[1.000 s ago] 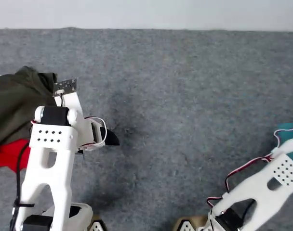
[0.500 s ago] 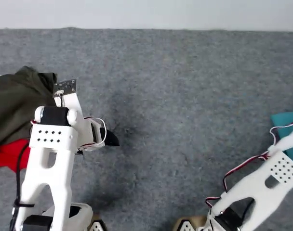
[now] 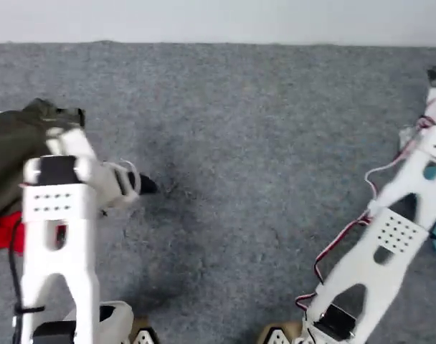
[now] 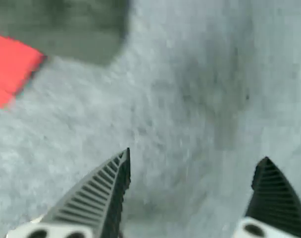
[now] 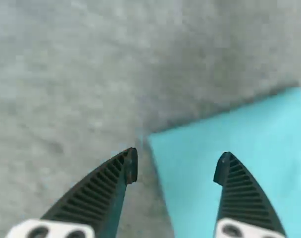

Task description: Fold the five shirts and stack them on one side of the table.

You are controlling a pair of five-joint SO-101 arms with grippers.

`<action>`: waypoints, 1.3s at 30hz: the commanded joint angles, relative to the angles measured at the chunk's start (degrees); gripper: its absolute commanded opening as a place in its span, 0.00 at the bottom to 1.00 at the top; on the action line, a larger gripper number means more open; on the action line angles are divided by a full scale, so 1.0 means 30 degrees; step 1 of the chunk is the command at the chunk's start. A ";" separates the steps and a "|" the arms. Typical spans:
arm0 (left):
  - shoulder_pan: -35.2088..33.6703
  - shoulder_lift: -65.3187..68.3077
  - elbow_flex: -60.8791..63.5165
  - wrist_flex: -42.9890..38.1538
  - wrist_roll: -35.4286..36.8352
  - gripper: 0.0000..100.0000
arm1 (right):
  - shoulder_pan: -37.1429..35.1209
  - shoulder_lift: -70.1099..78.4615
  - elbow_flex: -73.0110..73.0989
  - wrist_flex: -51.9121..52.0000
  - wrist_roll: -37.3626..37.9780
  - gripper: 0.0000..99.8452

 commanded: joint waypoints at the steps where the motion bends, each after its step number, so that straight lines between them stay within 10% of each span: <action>1: -0.5158 -0.0410 -0.1538 -0.2755 -0.1201 0.37 | -0.2095 -0.2095 -0.0762 0.0864 -0.1172 0.26; 9: -1.3451 -0.0352 -0.0425 -1.2220 -0.9846 0.37 | -0.6403 -0.4117 0.2989 0.0864 -0.3634 0.26; 20: -1.5385 -0.0557 1.1062 -2.6637 -1.9282 0.37 | -0.6256 -0.8220 1.4418 0.0835 -0.3810 0.26; 28: -1.4447 -0.0586 1.1355 -2.7839 -1.9399 0.01 | -0.5788 -1.0388 2.0952 0.0835 -0.3810 0.26; 39: -1.2337 -0.0557 0.9392 -2.6960 -1.8198 0.01 | -0.5788 -1.2029 2.2681 0.0806 -0.3810 0.26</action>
